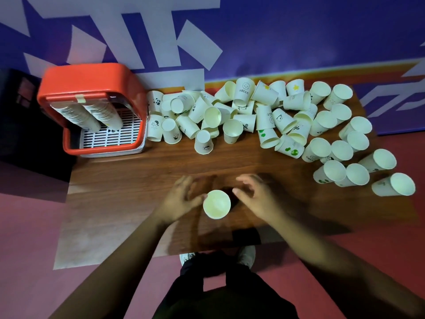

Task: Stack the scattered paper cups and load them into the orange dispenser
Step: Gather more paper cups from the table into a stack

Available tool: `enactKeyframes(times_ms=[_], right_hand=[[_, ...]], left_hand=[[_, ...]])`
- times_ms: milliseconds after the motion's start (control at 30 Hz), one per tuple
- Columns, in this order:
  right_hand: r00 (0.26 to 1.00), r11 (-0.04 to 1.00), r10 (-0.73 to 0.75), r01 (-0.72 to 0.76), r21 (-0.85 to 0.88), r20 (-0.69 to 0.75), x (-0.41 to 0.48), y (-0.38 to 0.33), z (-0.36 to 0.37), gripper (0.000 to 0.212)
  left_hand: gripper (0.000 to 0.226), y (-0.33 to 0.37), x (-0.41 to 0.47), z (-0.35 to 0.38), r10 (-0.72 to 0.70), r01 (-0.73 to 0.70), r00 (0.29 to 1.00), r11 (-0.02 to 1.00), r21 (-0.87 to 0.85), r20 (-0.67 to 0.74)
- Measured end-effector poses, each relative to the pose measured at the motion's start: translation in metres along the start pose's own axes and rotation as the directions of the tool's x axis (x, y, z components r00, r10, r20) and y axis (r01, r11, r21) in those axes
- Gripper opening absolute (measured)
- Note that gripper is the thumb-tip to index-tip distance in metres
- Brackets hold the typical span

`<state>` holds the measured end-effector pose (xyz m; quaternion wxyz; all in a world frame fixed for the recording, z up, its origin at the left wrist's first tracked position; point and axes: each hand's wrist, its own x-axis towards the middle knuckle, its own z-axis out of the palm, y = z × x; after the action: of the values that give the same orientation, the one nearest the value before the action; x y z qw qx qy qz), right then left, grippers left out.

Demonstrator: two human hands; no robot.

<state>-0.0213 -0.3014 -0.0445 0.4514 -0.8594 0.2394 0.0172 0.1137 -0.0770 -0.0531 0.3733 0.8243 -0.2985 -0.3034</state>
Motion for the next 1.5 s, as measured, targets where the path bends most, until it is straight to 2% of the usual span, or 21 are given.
enactKeyframes(times_ms=[167,300,367,467,567,667,800,900,1000,1133,1200,1267,1333,1433,1500], right_hand=[[0.993,0.988,0.116,-0.118,-0.097,-0.028,0.065,-0.014,-0.026,0.042],[0.98,0.978,0.193,-0.196,-0.068,-0.046,0.121,-0.016,-0.024,0.047],[0.97,0.972,0.221,-0.228,-0.06,-0.105,0.143,-0.015,-0.022,0.05],[0.959,0.962,0.195,-0.228,-0.152,-0.204,0.17,-0.015,-0.022,0.056],[0.97,0.941,0.141,-0.193,-0.277,-0.198,0.19,-0.011,-0.02,0.059],[0.989,0.912,0.087,-0.126,-0.39,-0.118,0.199,-0.002,-0.014,0.045],[0.995,0.857,0.05,-0.088,-0.507,-0.089,0.197,0.009,-0.009,0.026],[0.997,0.862,0.01,-0.048,-0.505,-0.078,0.197,0.014,-0.011,0.016],[0.993,0.922,-0.045,-0.001,-0.388,-0.108,0.194,0.012,-0.017,0.011],[0.977,0.997,0.008,-0.022,-0.067,-0.211,0.167,-0.01,-0.032,0.01],[0.976,0.997,0.021,-0.005,0.075,-0.215,0.149,-0.02,-0.04,0.01],[0.981,0.984,0.034,0.001,0.179,-0.193,0.129,-0.031,-0.046,0.009],[0.989,0.962,0.047,-0.006,0.274,-0.14,0.103,-0.045,-0.049,0.012],[0.999,0.93,0.001,0.018,0.367,-0.05,0.059,-0.063,-0.043,0.01],[0.999,0.93,-0.041,0.041,0.366,-0.008,0.034,-0.069,-0.036,0.014]], left_hand=[[0.049,-0.001,0.058,-0.031,-0.102,0.114,0.972,0.993,0.044,-0.211],[0.051,0.006,0.109,-0.043,-0.207,0.211,0.949,0.977,-0.007,-0.239],[0.052,0.006,0.129,-0.045,-0.248,0.253,0.94,0.967,-0.012,-0.236],[0.061,0.001,0.155,-0.043,-0.234,0.269,0.941,0.955,0.123,-0.244],[0.071,0.002,0.171,-0.035,-0.168,0.279,0.935,0.892,0.356,-0.313],[0.077,0.003,0.184,-0.025,-0.118,0.256,0.949,0.832,0.493,-0.294],[0.067,-0.003,0.192,-0.02,-0.115,0.221,0.967,0.825,0.52,-0.229],[0.062,-0.003,0.191,-0.02,-0.079,0.2,0.967,0.822,0.533,-0.24],[0.058,0.0,0.188,-0.022,-0.089,0.201,0.954,0.898,0.391,-0.285],[0.059,-0.002,0.166,-0.033,-0.122,0.139,0.95,0.99,0.037,-0.288],[0.045,-0.001,0.149,-0.04,-0.144,0.097,0.945,0.981,-0.169,-0.293],[0.032,-0.002,0.13,-0.044,-0.239,0.106,0.926,0.908,-0.405,-0.294],[0.033,-0.004,0.112,-0.046,-0.362,0.15,0.897,0.788,-0.597,-0.254],[0.043,-0.007,0.089,-0.045,-0.412,0.156,0.891,0.671,-0.725,-0.19],[0.033,-0.008,0.076,-0.041,-0.415,0.145,0.893,0.633,-0.761,-0.176]])
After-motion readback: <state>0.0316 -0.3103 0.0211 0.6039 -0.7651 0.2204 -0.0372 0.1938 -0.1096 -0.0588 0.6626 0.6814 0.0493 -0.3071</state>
